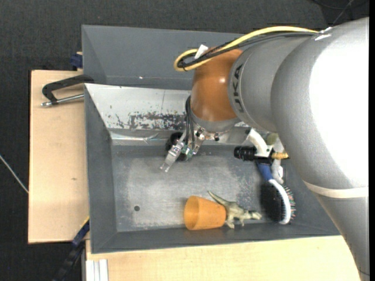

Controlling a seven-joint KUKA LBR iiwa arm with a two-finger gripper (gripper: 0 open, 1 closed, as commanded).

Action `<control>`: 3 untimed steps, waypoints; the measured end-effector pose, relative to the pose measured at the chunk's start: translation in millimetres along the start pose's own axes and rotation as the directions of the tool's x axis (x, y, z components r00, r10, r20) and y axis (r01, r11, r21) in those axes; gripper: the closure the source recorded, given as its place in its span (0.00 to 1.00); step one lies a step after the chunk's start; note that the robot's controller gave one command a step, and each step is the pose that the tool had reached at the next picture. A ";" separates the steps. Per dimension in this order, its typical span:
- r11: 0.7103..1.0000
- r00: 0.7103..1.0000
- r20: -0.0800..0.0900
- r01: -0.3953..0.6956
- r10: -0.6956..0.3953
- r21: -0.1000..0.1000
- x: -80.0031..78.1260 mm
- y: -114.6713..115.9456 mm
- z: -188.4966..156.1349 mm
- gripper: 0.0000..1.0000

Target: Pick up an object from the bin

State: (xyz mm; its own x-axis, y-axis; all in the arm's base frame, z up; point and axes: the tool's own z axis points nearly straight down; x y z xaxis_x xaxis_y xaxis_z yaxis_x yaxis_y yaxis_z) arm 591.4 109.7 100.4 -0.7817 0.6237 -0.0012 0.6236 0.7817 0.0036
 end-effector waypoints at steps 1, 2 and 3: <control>0.948 0.948 0.005 -0.319 0.319 -0.013 -11.8 -2.6 23.0 0.00; 0.977 0.977 0.004 -0.214 0.214 -0.018 -29.7 -62.0 22.3 0.00; 0.976 0.976 0.019 -0.218 0.218 -0.023 -34.5 -63.1 20.4 1.00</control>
Offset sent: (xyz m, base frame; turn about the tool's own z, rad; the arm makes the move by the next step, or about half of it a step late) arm 0.0021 -0.0117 -0.0304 0.3272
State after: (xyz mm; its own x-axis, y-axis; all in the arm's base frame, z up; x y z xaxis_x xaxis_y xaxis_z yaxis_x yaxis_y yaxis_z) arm 579.1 38.9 79.8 -0.6267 0.7790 -0.0197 0.7785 0.6271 0.0273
